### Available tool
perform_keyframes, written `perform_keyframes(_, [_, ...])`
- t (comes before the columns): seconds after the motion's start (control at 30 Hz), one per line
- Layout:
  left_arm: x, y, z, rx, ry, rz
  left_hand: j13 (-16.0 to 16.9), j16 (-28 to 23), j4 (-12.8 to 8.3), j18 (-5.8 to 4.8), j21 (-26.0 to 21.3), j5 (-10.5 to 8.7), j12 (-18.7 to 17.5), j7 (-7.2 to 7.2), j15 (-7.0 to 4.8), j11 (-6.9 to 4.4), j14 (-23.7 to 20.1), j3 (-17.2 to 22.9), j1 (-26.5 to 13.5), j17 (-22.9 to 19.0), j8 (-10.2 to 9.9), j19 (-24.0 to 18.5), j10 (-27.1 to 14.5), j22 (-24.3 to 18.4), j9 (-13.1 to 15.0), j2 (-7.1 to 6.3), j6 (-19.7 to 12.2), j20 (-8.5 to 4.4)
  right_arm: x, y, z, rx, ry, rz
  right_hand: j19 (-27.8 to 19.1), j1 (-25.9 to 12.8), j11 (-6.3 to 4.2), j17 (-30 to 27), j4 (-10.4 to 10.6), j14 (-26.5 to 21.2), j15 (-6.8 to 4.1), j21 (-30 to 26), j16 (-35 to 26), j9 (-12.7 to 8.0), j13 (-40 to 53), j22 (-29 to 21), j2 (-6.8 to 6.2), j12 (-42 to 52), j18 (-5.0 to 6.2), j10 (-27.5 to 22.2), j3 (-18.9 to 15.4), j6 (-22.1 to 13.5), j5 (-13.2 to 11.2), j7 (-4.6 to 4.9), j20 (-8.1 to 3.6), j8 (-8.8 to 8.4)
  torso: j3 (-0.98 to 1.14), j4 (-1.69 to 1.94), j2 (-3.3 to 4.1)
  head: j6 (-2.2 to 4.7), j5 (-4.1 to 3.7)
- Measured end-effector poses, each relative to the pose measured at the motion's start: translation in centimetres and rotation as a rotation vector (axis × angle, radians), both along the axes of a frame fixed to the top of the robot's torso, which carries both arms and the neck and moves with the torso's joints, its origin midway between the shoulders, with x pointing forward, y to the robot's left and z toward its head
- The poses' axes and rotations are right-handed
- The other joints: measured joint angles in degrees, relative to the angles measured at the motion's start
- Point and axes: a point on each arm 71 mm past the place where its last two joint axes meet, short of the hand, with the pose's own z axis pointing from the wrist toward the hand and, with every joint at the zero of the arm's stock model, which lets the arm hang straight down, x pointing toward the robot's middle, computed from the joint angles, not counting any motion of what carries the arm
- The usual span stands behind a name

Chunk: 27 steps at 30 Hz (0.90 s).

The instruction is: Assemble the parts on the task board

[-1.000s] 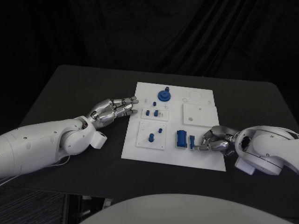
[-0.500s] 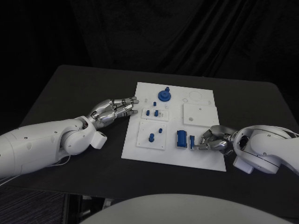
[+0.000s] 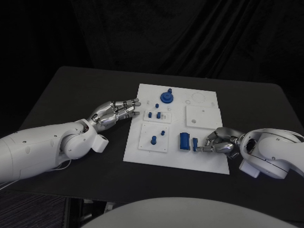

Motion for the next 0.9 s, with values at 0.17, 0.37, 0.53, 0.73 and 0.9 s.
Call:
perform_keyframes(0.17, [-0.3, 0.1, 0.4, -0.008, -0.030, 0.025, 0.1, -0.3, 1.4, 0.01, -0.5, 0.00, 0.9, -1.00, -1.94, -0.69, -0.7, -0.5, -1.0, -0.2, 0.0, -2.0, 0.9, -1.9, -0.1, -0.97, -0.9, -3.12, -0.1, -0.5, 0.8, 0.063, -0.077, -0.005, 0.0, -4.2, -0.28, 0.0, 4.4, 0.1, -0.07, 0.5, 0.0, -1.1, 0.0, 0.0, 1.60, 0.0, -0.01, -0.1, -4.0, -0.7, -2.2, -0.10, -0.42, -2.33, 0.01, -0.02, -0.02, 0.00, 0.07])
perform_keyframes(0.37, [-0.7, 0.1, 0.8, 0.001, -0.059, 0.066, 0.1, -1.4, 6.4, -3.17, -1.5, -2.78, 1.3, -4.51, -4.05, -1.95, -2.1, -3.4, -3.2, -0.5, -3.7, -3.7, 0.0, -5.3, -2.6, -2.12, -20.0, -8.49, 0.8, -0.7, 2.8, 0.175, -0.240, -0.016, -3.2, -12.2, -0.22, -5.0, 5.2, 0.1, -0.05, -11.6, -8.1, -6.1, 0.0, 0.0, 8.25, 0.0, 2.91, -0.1, -11.9, -2.4, -5.2, 0.70, -0.18, -9.41, 0.02, -0.05, -0.15, 0.00, -0.03])
perform_keyframes(0.53, [-0.9, 0.1, 1.0, 0.021, -0.081, 0.103, -0.4, -1.6, 7.3, -3.17, -2.7, -5.94, -1.2, -10.51, -5.32, -3.67, -2.5, -5.7, -5.2, -0.7, -3.9, -6.6, -2.9, -10.6, -3.1, -1.46, -25.7, -10.56, 1.5, -0.8, 4.0, 0.306, -0.348, -0.045, -23.2, -9.6, 5.62, -40.4, 5.3, -16.2, 5.69, -49.3, -38.0, -17.1, -10.8, -8.5, 11.87, -24.1, 7.19, -21.0, -16.2, -6.4, -2.6, 6.09, 4.34, -21.36, -0.01, -0.04, -0.51, 0.00, -0.32])
perform_keyframes(0.73, [-1.2, 0.5, 1.3, 0.058, -0.112, 0.138, -1.0, -1.6, 7.2, -1.67, -2.7, -8.92, -4.6, -16.85, -5.72, -7.80, -2.5, -7.7, -6.0, -0.8, -4.5, -7.3, -6.2, -12.1, -3.4, -1.09, -28.7, -8.55, 2.4, -1.0, 4.7, 0.462, -0.434, -0.081, -41.4, -4.4, 17.59, -56.8, 5.1, -41.4, 18.16, -74.4, -63.5, -33.9, -39.2, -26.3, 13.31, -58.9, 5.25, -50.5, -20.6, -16.8, -1.8, 10.34, 13.25, -34.76, -0.11, 0.02, -1.46, 0.00, -0.32])
perform_keyframes(0.9, [-1.2, 0.6, 1.5, 0.084, -0.136, 0.161, -1.4, -1.6, 7.2, -1.56, -2.7, -11.68, -6.5, -18.06, -6.56, -10.37, -2.5, -8.9, -7.6, -0.8, -4.5, -7.5, -7.6, -12.4, -3.5, -1.03, -29.9, -8.34, 2.9, -1.2, 5.1, 0.568, -0.487, -0.095, -52.9, -2.3, 17.85, -67.0, 5.2, -52.9, 19.82, -79.5, -73.8, -45.8, -54.6, -41.9, 14.31, -68.6, 5.30, -61.1, -23.8, -24.7, -1.8, 6.19, 16.32, -40.71, -0.26, -0.04, -2.75, 0.00, -0.60])
